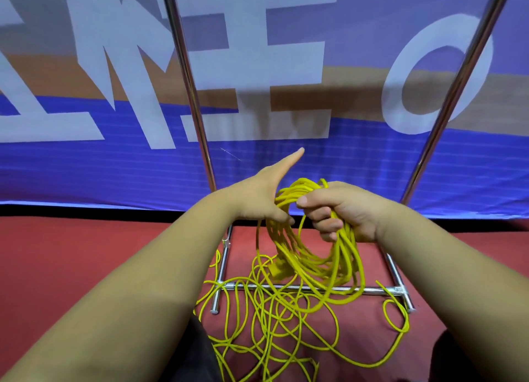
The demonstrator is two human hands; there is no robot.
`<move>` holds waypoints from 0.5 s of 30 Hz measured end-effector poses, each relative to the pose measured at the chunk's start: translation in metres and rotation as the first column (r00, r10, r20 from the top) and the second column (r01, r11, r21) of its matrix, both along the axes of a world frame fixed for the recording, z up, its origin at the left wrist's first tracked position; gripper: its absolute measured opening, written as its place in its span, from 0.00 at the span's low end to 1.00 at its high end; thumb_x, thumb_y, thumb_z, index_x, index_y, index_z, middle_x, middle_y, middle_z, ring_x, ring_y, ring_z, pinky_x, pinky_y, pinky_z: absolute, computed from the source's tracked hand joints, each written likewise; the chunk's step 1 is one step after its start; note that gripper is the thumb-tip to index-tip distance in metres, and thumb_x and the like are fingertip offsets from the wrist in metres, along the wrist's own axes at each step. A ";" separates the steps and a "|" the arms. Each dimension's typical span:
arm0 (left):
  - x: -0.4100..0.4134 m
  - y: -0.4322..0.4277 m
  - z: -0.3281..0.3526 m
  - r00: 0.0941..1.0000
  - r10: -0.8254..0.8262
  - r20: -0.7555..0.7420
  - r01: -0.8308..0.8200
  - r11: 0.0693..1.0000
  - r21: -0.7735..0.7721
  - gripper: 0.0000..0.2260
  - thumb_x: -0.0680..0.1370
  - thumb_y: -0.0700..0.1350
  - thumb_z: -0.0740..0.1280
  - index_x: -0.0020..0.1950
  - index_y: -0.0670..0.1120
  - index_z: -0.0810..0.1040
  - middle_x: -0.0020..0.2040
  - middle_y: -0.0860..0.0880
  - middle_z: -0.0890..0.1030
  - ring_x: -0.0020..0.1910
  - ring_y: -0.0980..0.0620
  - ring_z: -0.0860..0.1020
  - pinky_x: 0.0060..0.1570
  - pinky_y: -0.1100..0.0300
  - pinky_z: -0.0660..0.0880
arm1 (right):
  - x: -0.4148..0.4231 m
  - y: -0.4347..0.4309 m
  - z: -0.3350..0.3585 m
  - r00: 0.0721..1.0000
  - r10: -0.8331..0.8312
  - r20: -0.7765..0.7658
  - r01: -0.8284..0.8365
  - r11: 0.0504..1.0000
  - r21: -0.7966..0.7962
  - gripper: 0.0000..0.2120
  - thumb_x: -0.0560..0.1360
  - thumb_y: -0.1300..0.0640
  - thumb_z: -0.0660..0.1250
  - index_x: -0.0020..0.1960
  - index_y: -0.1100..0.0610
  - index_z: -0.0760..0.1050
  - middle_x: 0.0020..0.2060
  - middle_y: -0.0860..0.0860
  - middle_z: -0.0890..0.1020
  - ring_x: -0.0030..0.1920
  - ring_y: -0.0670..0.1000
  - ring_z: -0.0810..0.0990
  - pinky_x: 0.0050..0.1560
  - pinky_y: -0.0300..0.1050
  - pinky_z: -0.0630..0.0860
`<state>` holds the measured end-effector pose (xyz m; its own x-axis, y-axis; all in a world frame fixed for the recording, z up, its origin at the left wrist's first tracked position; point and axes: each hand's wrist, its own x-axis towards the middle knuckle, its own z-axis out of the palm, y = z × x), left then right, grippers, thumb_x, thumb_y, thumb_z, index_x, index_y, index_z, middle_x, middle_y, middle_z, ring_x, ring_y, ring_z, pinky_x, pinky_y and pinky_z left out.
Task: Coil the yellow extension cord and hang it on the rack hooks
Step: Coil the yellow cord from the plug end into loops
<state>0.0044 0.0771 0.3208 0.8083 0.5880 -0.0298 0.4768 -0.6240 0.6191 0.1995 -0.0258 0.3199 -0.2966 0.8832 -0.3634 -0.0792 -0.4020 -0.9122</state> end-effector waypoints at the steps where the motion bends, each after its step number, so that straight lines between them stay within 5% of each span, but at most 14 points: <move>1: 0.004 -0.001 0.000 0.999 -0.045 0.020 0.045 0.999 -0.008 0.61 0.67 0.41 0.81 0.83 0.64 0.40 0.84 0.60 0.53 0.59 0.55 0.78 0.58 0.52 0.80 | 0.005 -0.001 0.002 1.000 0.030 0.000 -0.030 1.000 -0.007 0.19 0.80 0.58 0.68 0.31 0.50 0.74 0.26 0.47 0.64 0.21 0.45 0.62 0.27 0.41 0.64; 3: 0.012 -0.008 -0.001 0.991 -0.116 0.063 0.120 0.991 -0.056 0.58 0.69 0.32 0.76 0.85 0.60 0.42 0.82 0.59 0.61 0.45 0.58 0.79 0.43 0.60 0.78 | 0.014 -0.006 0.008 0.997 0.083 -0.002 -0.083 0.996 -0.011 0.17 0.80 0.59 0.67 0.32 0.51 0.73 0.26 0.47 0.63 0.20 0.45 0.62 0.26 0.40 0.64; 6: 0.024 -0.017 -0.004 0.987 -0.108 0.118 0.118 0.990 -0.083 0.54 0.69 0.32 0.74 0.83 0.65 0.50 0.60 0.55 0.81 0.42 0.56 0.79 0.41 0.53 0.79 | 0.026 -0.012 0.013 0.990 0.143 -0.013 -0.143 0.989 -0.028 0.14 0.78 0.60 0.67 0.34 0.52 0.73 0.25 0.47 0.63 0.19 0.44 0.62 0.24 0.39 0.65; 10: 0.034 -0.023 -0.006 0.992 -0.089 0.094 0.095 0.993 -0.066 0.39 0.68 0.37 0.77 0.74 0.61 0.69 0.59 0.55 0.82 0.56 0.54 0.81 0.55 0.52 0.80 | 0.036 -0.018 0.016 0.982 0.191 0.013 -0.190 0.981 -0.033 0.15 0.78 0.58 0.66 0.33 0.51 0.78 0.25 0.46 0.64 0.19 0.44 0.62 0.24 0.39 0.65; 15: 0.041 -0.024 -0.006 0.996 -0.028 0.089 0.033 0.998 -0.056 0.17 0.67 0.42 0.78 0.51 0.51 0.75 0.45 0.47 0.81 0.45 0.45 0.79 0.47 0.42 0.79 | 0.040 -0.021 0.020 0.987 0.155 0.032 -0.154 0.987 -0.037 0.14 0.78 0.57 0.68 0.33 0.52 0.78 0.25 0.47 0.65 0.21 0.45 0.64 0.25 0.41 0.68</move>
<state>0.0454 0.0528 0.3148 0.8269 0.5622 0.0095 0.3996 -0.5995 0.6935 0.2393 -0.0468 0.3402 -0.4152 0.8144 -0.4054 0.0181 -0.4381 -0.8988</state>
